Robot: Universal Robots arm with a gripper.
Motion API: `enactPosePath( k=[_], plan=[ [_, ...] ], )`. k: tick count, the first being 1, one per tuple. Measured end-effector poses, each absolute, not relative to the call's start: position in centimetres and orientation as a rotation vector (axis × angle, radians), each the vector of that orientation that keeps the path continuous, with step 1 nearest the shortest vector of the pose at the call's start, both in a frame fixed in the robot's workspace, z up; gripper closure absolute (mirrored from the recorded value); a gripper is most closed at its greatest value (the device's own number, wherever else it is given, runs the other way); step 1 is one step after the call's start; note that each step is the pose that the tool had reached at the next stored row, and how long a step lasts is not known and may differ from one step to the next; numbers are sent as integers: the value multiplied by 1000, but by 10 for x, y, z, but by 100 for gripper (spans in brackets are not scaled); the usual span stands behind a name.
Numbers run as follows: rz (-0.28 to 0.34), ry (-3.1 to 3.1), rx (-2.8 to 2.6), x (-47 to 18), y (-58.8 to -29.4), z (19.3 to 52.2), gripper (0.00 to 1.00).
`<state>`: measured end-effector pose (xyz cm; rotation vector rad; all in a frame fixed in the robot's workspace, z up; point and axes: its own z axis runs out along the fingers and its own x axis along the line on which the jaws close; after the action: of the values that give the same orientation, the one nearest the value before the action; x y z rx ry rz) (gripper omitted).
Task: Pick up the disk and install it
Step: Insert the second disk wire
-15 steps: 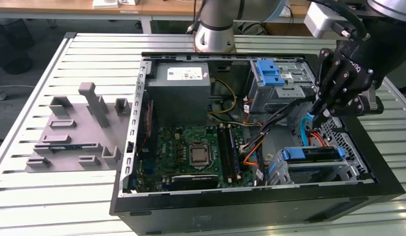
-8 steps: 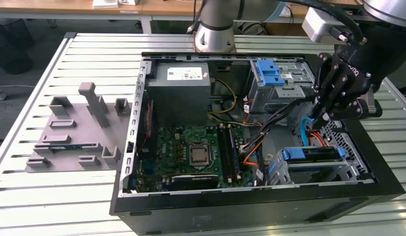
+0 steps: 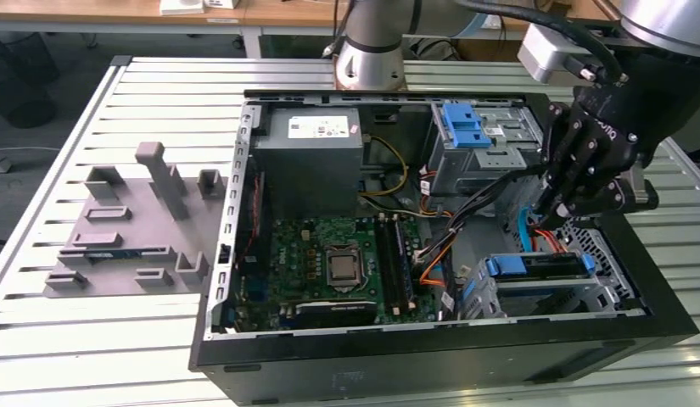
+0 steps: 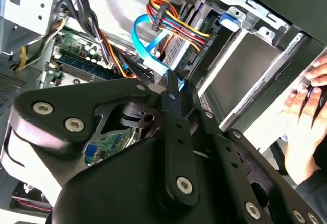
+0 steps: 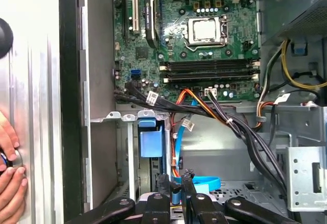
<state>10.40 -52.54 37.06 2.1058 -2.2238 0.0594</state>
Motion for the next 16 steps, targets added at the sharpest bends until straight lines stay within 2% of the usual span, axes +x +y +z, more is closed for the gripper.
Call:
enactPosePath(
  k=[4,5,6,11,16],
  plan=[
    [72,-2218,2100,105,-525,367,76],
    [73,-2218,2100,105,-525,366,78],
    [73,-2218,2100,106,-525,365,84],
    [44,-2231,2113,107,-526,361,84],
    [47,-2237,2125,106,-531,358,84]
  ],
)
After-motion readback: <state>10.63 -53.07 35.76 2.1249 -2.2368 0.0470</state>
